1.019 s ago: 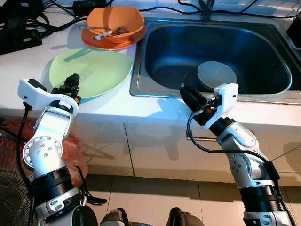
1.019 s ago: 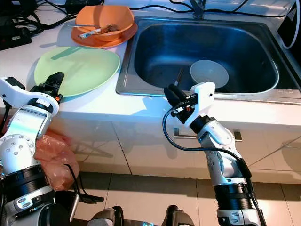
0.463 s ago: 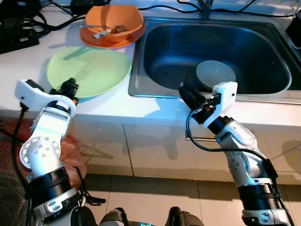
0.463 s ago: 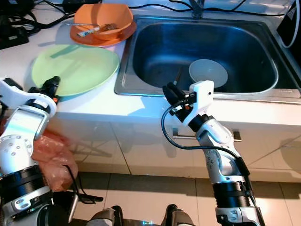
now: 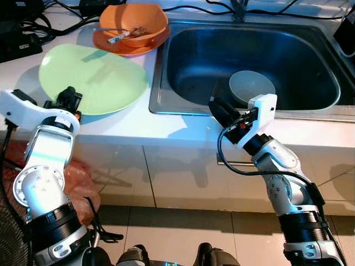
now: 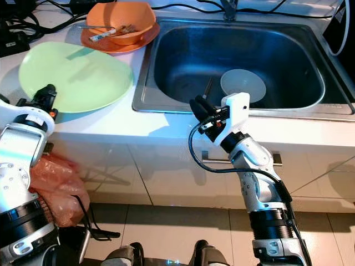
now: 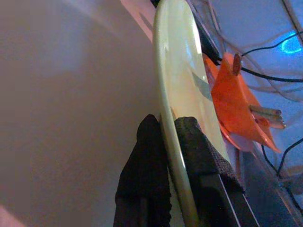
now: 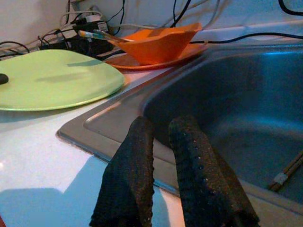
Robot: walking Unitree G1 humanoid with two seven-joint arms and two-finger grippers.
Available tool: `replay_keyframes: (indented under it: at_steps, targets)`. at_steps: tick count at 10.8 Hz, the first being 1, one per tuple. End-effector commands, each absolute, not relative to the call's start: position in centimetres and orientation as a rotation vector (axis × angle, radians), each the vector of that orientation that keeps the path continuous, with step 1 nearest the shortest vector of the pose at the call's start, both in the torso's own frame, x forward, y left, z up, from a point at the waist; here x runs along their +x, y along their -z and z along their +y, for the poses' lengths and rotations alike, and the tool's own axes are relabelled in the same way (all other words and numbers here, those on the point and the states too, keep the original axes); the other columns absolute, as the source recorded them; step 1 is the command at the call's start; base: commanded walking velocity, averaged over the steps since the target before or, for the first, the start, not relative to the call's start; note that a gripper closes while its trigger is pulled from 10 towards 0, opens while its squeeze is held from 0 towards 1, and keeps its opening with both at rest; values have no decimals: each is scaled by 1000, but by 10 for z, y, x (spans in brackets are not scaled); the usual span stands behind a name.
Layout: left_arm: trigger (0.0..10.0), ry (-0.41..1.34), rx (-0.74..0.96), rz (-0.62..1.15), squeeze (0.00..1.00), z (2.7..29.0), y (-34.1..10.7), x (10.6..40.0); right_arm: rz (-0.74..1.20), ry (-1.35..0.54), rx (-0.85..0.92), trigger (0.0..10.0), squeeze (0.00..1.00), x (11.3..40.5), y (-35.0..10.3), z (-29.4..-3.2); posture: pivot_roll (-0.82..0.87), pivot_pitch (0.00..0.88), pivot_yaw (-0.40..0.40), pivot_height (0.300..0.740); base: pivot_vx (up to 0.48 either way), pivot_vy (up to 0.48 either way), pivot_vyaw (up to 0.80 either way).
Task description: Kitchen organization
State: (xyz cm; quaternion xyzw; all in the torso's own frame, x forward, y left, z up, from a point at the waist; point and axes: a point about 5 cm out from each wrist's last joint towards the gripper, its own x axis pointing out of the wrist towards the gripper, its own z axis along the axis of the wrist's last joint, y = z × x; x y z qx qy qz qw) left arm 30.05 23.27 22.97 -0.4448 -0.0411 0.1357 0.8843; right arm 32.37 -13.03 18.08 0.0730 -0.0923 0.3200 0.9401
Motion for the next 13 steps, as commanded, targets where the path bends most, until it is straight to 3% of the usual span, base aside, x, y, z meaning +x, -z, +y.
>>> replay_keyframes:
  at_steps: [1, 3, 5, 8, 12, 13]
  targets:
    - [10000, -363, -907, -74, 0, 241, -225, 293, -108, -652, 154, 10000, 0, 323, -164, -132, 82, 199, -4, 740, 0, 0, 0]
    - [10000, -418, -884, -112, 0, 247, -227, 287, -108, -661, 151, 10000, 0, 325, -165, -132, 93, 190, -14, 740, 0, 0, 0]
    - [10000, -470, -640, -286, 0, 256, -257, 279, -110, -669, 151, 10000, 0, 327, -165, -129, 98, 180, -17, 740, 0, 0, 0]
    - [10000, -530, -452, -417, 0, 259, -281, 273, -113, -673, 156, 10000, 0, 328, -164, -128, 98, 169, -8, 740, 0, 0, 0]
    - [10000, -274, -101, -730, 0, 209, -341, 278, -114, -658, 162, 10000, 0, 328, -162, -127, 86, 161, 4, 740, 0, 0, 0]
    - [10000, -244, 64, -853, 0, 195, -363, 274, -115, -649, 165, 10000, 0, 327, -161, -129, 90, 163, -1, 740, 0, 0, 0]
